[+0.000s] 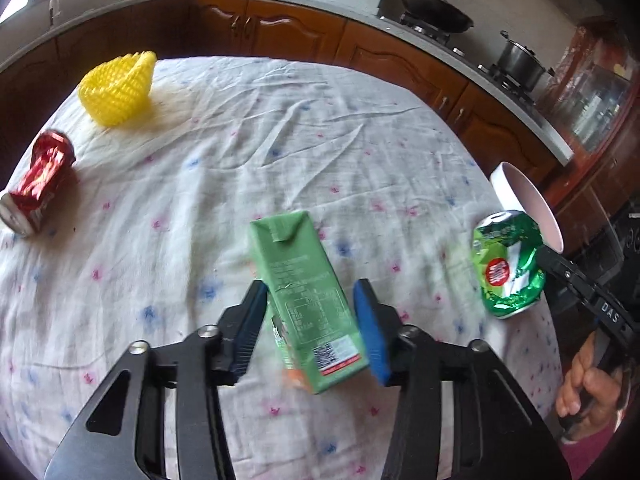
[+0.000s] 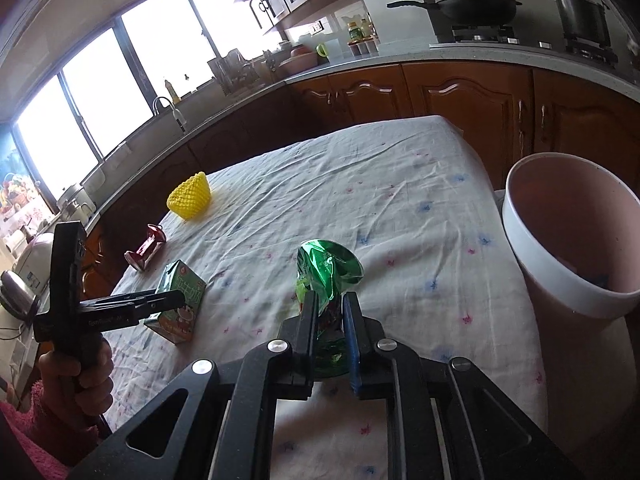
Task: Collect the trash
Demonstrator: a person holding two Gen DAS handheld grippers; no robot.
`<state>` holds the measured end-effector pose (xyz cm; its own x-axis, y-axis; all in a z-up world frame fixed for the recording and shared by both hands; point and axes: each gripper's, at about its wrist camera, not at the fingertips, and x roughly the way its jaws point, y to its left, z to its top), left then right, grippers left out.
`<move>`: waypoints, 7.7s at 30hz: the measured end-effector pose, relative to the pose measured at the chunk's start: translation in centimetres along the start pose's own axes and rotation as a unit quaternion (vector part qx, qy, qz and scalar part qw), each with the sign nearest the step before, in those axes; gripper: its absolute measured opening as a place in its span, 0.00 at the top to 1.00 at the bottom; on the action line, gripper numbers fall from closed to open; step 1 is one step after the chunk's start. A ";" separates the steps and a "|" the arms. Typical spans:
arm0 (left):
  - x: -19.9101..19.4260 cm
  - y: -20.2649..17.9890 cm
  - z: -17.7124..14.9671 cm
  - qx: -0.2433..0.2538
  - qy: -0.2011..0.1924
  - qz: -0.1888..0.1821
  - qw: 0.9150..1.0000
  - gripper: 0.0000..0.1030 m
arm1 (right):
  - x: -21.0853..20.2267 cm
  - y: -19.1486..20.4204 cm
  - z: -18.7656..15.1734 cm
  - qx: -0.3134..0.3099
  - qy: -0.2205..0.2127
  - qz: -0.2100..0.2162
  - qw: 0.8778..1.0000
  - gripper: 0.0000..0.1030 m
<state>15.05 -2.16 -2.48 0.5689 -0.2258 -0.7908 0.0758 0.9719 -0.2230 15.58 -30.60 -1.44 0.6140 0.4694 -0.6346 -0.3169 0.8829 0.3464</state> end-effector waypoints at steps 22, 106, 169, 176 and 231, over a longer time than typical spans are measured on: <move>-0.4 -4.6 0.8 0.051 -0.013 -0.063 0.997 0.69 | -0.5 0.1 0.3 0.010 -0.003 -0.016 1.000 0.89; 15.7 -35.6 11.9 0.249 0.078 -0.149 0.954 0.55 | -7.5 -21.6 6.8 0.138 -0.083 -0.171 0.972 0.84; -7.9 -11.6 -3.3 0.086 -0.222 -0.039 0.971 0.00 | -14.6 2.1 -3.8 0.026 -0.280 -0.199 0.939 0.00; -6.0 -10.1 -5.9 0.087 -0.204 -0.004 0.975 0.00 | -11.5 1.9 -6.3 0.027 -0.270 -0.199 0.942 0.00; -6.4 -9.9 -9.4 0.105 -0.231 0.054 0.966 0.00 | -9.2 2.5 -9.5 0.004 -0.256 -0.185 0.949 0.00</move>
<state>2.98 -10.99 -0.60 0.8838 -0.1153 -0.4535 0.1319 0.9913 0.0049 2.26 -32.56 -1.30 0.9535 0.0588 -0.2955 -0.0074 0.9850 0.1721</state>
